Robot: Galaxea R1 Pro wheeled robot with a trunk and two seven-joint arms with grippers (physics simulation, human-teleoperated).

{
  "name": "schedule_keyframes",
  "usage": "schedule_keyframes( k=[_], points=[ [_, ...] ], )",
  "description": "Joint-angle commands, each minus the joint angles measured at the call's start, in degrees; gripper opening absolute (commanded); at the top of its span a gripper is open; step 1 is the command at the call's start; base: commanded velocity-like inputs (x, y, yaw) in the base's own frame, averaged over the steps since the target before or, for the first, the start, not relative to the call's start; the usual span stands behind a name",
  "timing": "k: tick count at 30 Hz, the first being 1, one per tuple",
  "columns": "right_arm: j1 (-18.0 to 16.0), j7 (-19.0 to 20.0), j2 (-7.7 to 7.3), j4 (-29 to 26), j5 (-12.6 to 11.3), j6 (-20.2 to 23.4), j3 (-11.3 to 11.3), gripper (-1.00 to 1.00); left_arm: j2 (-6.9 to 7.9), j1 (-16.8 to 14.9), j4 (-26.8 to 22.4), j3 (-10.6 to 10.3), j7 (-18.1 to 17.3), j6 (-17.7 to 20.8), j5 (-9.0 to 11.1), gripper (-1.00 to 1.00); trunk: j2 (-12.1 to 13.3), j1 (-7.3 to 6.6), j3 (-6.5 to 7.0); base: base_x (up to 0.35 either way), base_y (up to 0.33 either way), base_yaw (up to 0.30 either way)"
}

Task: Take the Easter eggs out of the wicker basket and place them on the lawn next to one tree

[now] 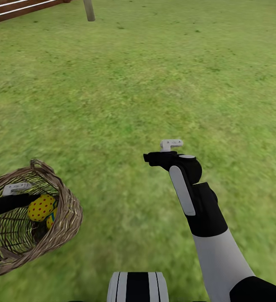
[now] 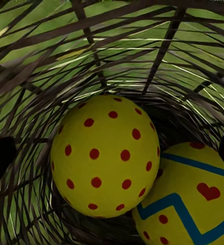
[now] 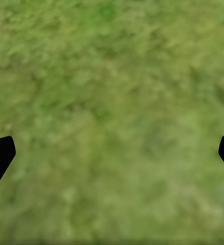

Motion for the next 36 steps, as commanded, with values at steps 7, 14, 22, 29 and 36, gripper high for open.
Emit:
schedule_keyframes(
  k=[7, 14, 22, 29, 36],
  points=[
    [0.0, -0.6, 0.07, 0.0, -0.6, 0.2, 0.0, 1.00, 0.50, 0.0, 1.7, 0.4, -0.4, -0.9, -0.6, 1.00, -0.1, 0.15, -1.37, 0.000, 0.000, 0.000],
    [0.0, -0.6, 0.09, 0.0, -0.6, 0.2, 0.0, 1.00, 0.83, 0.0, 2.7, 0.4, -0.4, -1.3, -0.5, 1.00, -0.1, 0.17, -1.59, 0.000, 0.000, 0.000],
    [0.0, -0.6, 0.09, 0.0, -0.6, 0.2, 0.0, 1.00, 0.76, 0.0, 2.9, 0.5, -0.4, -1.4, -0.5, 1.00, -0.2, 0.27, -2.47, 0.000, 0.000, 0.000],
    [0.0, -0.6, 0.02, 0.0, -0.6, 0.2, 0.1, 1.00, 0.71, 0.0, 2.9, 0.5, -0.4, -1.3, -0.4, 1.00, -0.2, 0.30, -2.70, 0.000, 0.000, 0.000],
    [0.0, -0.6, 0.00, 0.0, -0.6, 0.2, 0.1, 1.00, 0.70, -0.7, 3.5, 0.5, -0.4, -1.3, -0.4, 1.00, -0.3, 0.45, -4.03, 0.000, 0.000, 0.000]
  ],
)
